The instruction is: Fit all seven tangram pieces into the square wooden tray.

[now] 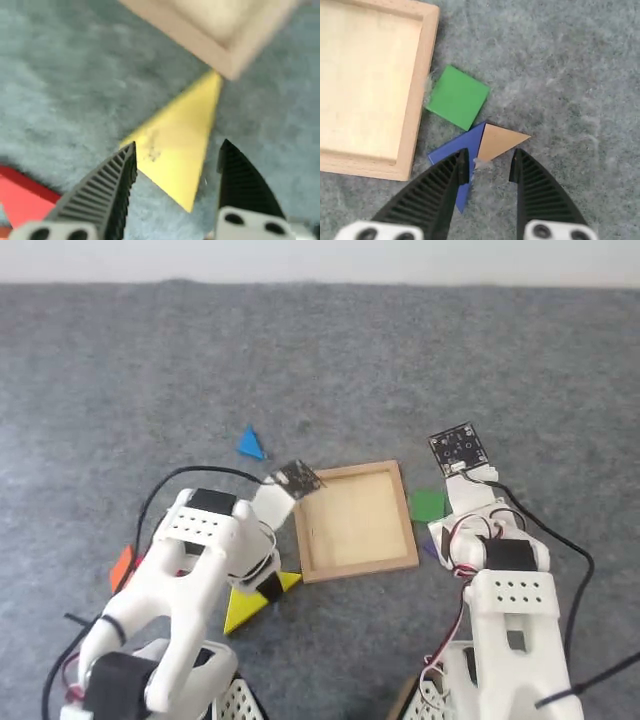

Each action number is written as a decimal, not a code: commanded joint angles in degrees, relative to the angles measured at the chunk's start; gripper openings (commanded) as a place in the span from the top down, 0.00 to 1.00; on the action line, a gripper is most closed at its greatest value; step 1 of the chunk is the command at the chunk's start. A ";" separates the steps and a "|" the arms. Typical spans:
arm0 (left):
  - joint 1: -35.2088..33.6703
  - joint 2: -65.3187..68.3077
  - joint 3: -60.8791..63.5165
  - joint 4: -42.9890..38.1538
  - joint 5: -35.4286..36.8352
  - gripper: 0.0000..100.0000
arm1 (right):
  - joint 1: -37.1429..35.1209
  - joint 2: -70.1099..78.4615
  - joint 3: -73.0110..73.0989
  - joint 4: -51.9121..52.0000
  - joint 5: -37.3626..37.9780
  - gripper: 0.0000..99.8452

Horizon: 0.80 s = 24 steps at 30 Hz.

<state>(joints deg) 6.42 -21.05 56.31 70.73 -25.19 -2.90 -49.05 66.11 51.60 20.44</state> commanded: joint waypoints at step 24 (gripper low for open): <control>-3.16 -1.23 -2.77 0.18 -10.90 0.63 | 0.57 -2.33 -2.37 0.48 -0.18 0.85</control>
<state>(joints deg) 3.25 -21.05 56.04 72.22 -36.18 -2.99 -49.05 66.11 51.60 20.44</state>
